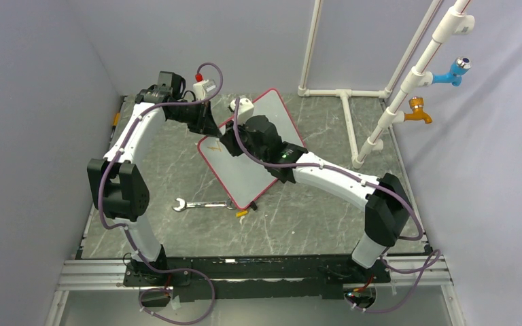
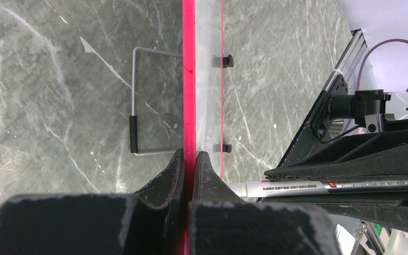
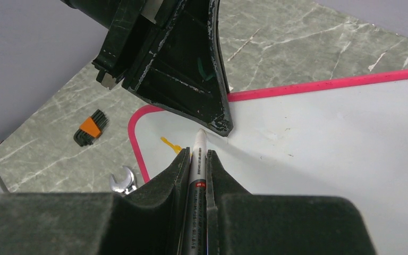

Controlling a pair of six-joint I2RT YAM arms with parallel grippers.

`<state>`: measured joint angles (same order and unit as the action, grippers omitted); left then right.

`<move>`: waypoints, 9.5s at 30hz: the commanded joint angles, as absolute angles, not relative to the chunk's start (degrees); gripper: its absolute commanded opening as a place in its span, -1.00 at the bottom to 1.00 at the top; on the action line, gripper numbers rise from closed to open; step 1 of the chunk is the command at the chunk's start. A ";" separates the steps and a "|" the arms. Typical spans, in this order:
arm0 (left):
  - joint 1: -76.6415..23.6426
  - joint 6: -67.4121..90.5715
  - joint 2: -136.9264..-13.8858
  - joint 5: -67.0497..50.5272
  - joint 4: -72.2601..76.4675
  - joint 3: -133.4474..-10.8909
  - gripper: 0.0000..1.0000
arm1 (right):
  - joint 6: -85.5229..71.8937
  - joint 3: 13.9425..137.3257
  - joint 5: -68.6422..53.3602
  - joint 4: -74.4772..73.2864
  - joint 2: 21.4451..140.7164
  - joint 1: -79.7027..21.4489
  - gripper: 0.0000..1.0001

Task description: Write a sentence on the whiteboard

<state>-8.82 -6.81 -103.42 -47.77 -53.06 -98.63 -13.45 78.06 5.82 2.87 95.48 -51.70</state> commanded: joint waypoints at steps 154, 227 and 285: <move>-12.48 -14.85 -100.90 -36.26 -53.35 -97.47 -1.00 | -14.85 65.67 -3.71 12.42 90.15 -44.33 -1.00; -13.01 -14.99 -100.50 -36.00 -53.54 -97.47 -1.00 | -10.96 73.23 6.71 7.46 88.78 -43.95 -1.00; -13.62 -15.03 -100.44 -36.18 -53.79 -97.47 -1.00 | -12.56 76.80 7.90 4.52 94.00 -42.81 -1.00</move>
<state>-11.73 -9.15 -100.97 -41.69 -53.39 -98.61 -13.21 74.11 6.11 5.17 92.62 -43.46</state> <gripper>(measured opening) 0.044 0.133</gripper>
